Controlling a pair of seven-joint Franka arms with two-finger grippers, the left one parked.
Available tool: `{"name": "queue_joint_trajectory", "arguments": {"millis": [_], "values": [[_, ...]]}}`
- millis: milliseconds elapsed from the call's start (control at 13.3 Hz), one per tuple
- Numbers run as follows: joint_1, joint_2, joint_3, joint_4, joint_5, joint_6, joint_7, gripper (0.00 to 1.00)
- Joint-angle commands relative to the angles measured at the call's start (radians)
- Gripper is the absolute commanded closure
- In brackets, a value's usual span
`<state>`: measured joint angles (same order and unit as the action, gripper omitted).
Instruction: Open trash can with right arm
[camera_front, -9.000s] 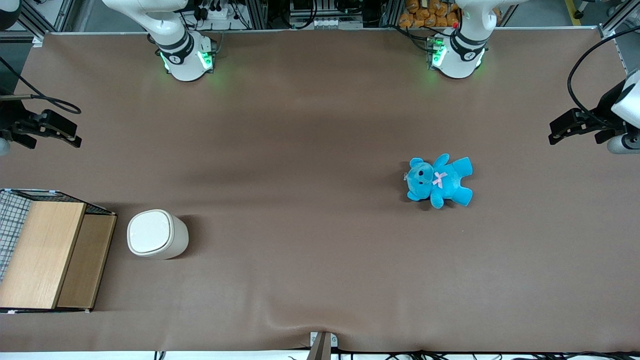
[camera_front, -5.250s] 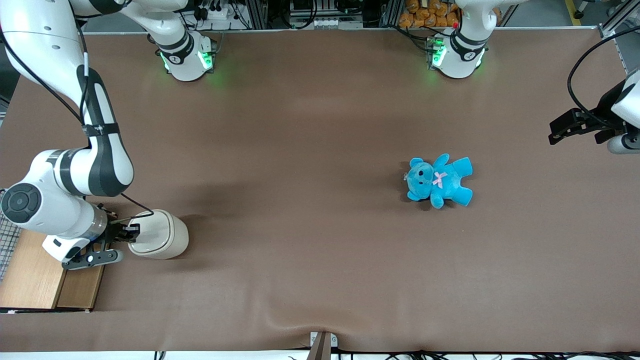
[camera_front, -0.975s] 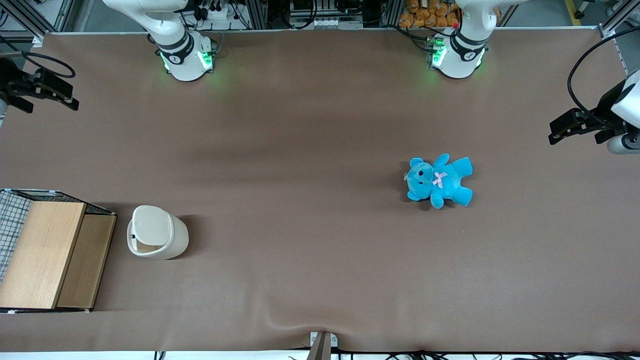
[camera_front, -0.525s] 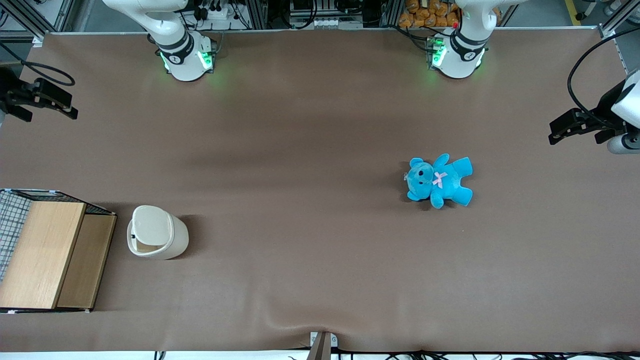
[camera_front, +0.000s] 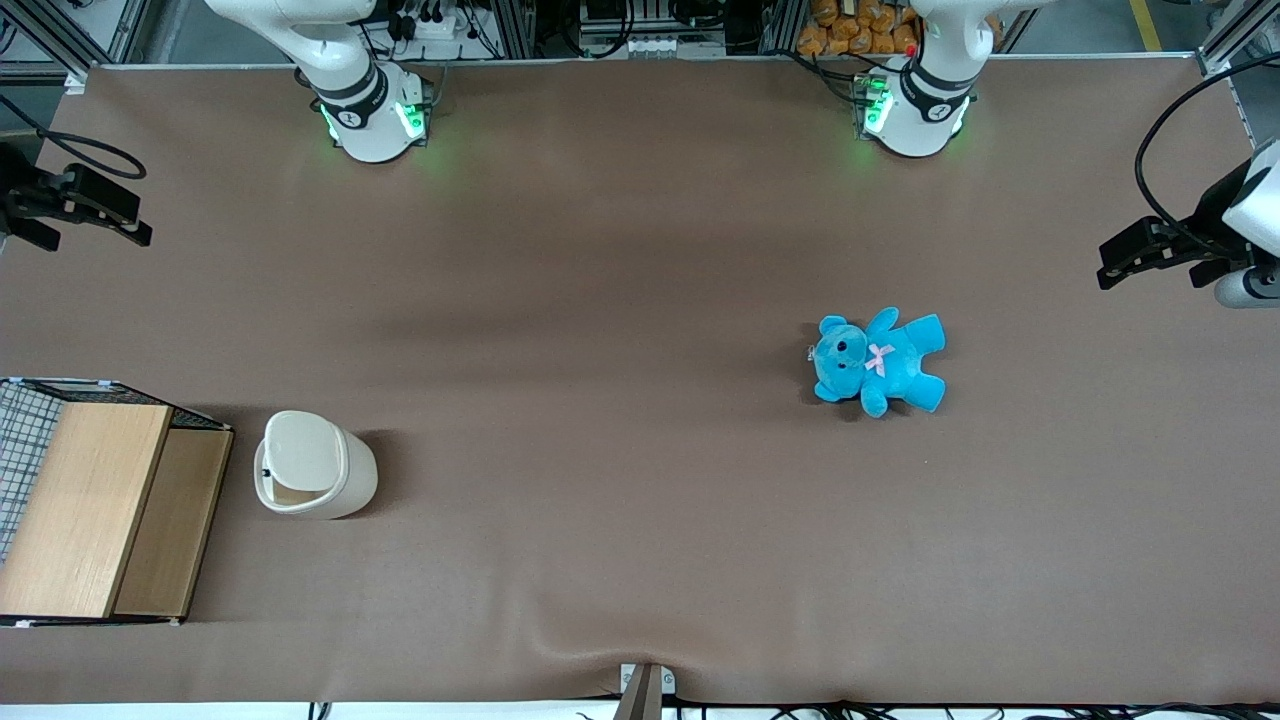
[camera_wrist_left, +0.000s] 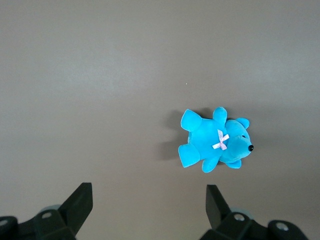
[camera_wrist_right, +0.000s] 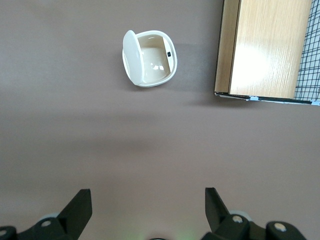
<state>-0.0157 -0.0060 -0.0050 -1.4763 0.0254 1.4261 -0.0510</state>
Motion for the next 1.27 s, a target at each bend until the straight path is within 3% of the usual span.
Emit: {"name": "queue_joint_trajectory", "arguments": {"millis": [0,1200], "values": [[-0.018,0.014,0.011,0.018,-0.007,-0.001,-0.003,0.00],[-0.018,0.023,0.011,0.022,-0.010,0.005,0.010,0.00]]}}
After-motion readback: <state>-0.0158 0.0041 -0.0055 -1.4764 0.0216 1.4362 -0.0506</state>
